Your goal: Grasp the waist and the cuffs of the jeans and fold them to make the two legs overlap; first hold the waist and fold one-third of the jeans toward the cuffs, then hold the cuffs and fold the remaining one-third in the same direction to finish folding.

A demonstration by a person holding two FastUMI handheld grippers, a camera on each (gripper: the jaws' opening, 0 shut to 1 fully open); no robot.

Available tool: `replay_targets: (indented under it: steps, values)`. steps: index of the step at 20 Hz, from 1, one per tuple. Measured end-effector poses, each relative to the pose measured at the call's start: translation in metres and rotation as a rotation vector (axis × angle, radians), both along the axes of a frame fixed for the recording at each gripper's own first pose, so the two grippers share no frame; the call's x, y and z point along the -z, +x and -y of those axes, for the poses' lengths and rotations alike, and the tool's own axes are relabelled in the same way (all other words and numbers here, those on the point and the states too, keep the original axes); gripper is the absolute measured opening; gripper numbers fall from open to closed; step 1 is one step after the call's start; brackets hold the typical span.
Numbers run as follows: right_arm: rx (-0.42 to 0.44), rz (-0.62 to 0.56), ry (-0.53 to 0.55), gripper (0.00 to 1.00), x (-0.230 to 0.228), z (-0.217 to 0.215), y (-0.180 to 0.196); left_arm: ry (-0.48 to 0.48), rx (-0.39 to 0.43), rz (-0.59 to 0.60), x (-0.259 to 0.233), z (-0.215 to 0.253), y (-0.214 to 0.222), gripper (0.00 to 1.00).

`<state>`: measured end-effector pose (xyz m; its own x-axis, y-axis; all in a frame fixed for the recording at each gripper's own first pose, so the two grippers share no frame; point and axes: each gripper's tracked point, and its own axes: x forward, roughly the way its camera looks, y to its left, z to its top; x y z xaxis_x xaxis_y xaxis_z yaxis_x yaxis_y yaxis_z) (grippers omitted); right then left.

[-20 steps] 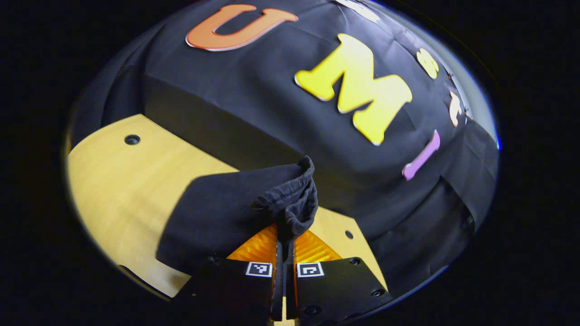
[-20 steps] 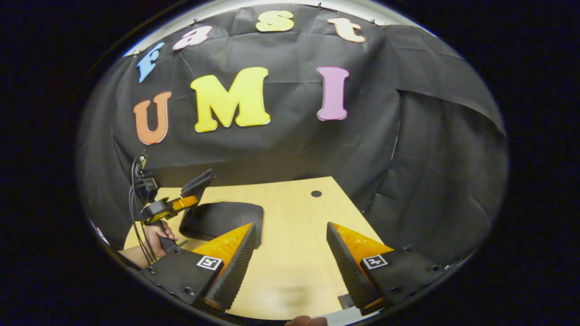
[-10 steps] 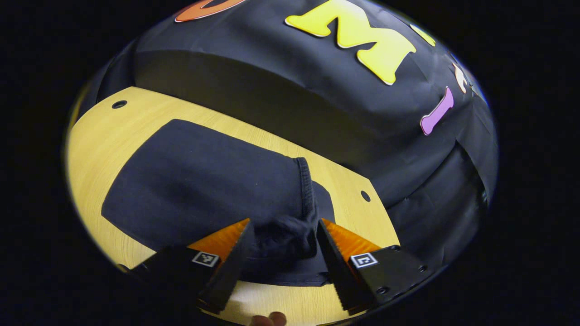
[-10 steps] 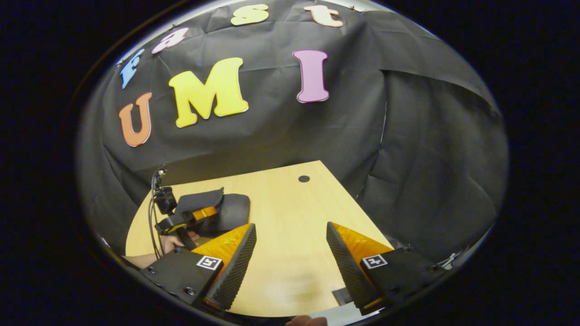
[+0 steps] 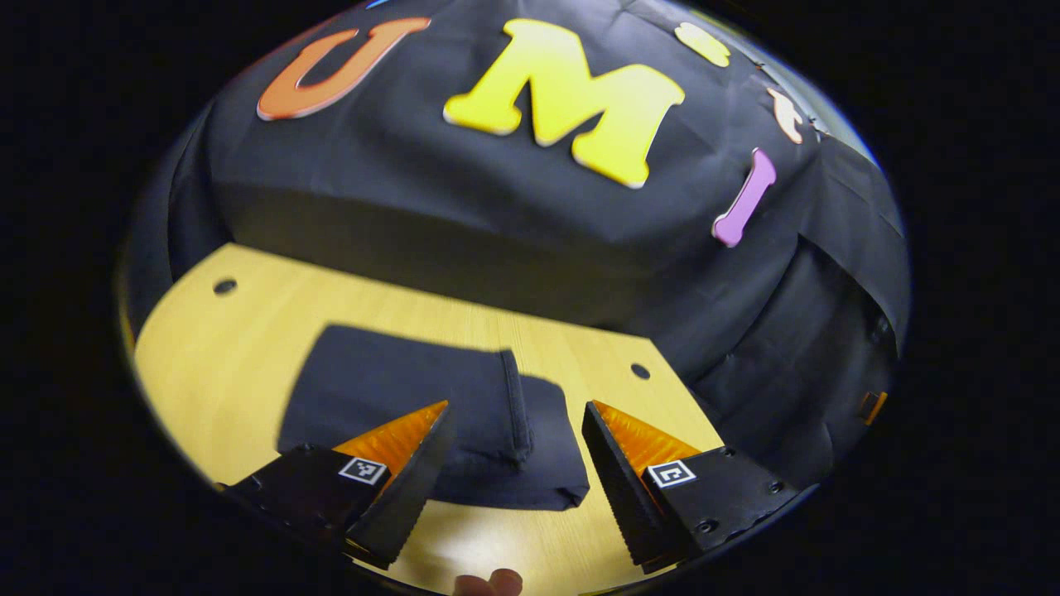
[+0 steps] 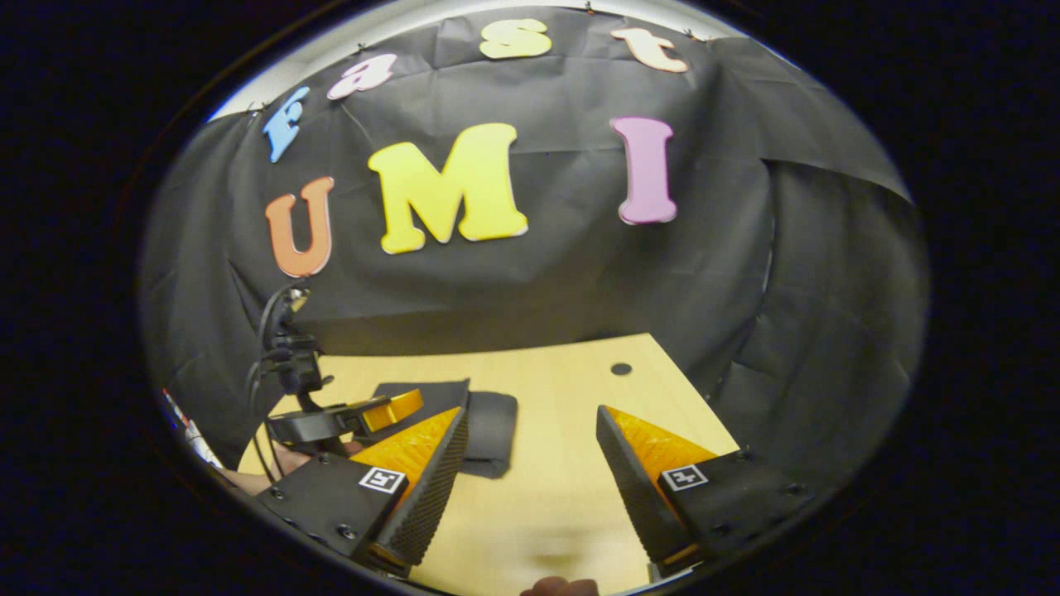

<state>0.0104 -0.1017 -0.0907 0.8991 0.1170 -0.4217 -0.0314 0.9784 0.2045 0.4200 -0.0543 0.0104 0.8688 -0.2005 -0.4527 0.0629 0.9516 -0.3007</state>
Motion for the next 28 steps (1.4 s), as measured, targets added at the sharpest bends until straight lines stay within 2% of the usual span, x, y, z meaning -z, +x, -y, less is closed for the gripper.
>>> replay_targets:
  steps: [1,4,5,7,9,13,15,16,25,26,28]
  values:
    - [-0.014,0.042,-0.005,0.94,-0.015,-0.013,0.012,0.03,-0.021,0.074,-0.028,-0.011,0.002,0.98]
    - [-0.046,0.183,-0.012,0.96,-0.06,-0.048,0.039,0.114,-0.102,0.255,-0.121,-0.052,0.001,0.98]
    - [-0.047,0.246,-0.02,0.93,-0.077,-0.058,0.047,0.144,-0.13,0.303,-0.146,-0.065,-0.002,0.98]
    - [-0.038,0.358,-0.033,0.96,-0.106,-0.071,0.049,0.204,-0.183,0.372,-0.182,-0.089,-0.016,0.98]
    - [-0.046,0.404,-0.042,0.93,-0.118,-0.089,0.049,0.237,-0.228,0.415,-0.204,-0.103,-0.031,0.98]
    - [-0.053,0.417,-0.056,0.93,-0.114,-0.106,0.037,0.289,-0.285,0.442,-0.211,-0.116,-0.058,0.98]
    - [-0.052,0.416,-0.069,0.96,-0.109,-0.107,0.035,0.306,-0.287,0.444,-0.21,-0.113,-0.065,0.98]
    - [-0.044,0.416,-0.075,0.93,-0.107,-0.105,0.034,0.309,-0.285,0.436,-0.208,-0.111,-0.068,0.98]
    - [-0.052,0.427,-0.059,0.93,-0.109,-0.109,0.028,0.325,-0.292,0.422,-0.202,-0.111,-0.085,0.98]
    - [-0.056,0.426,-0.057,0.96,-0.109,-0.11,0.027,0.326,-0.294,0.422,-0.203,-0.112,-0.086,0.98]
    - [-0.059,0.429,-0.057,0.93,-0.11,-0.111,0.025,0.331,-0.297,0.425,-0.203,-0.114,-0.087,0.98]
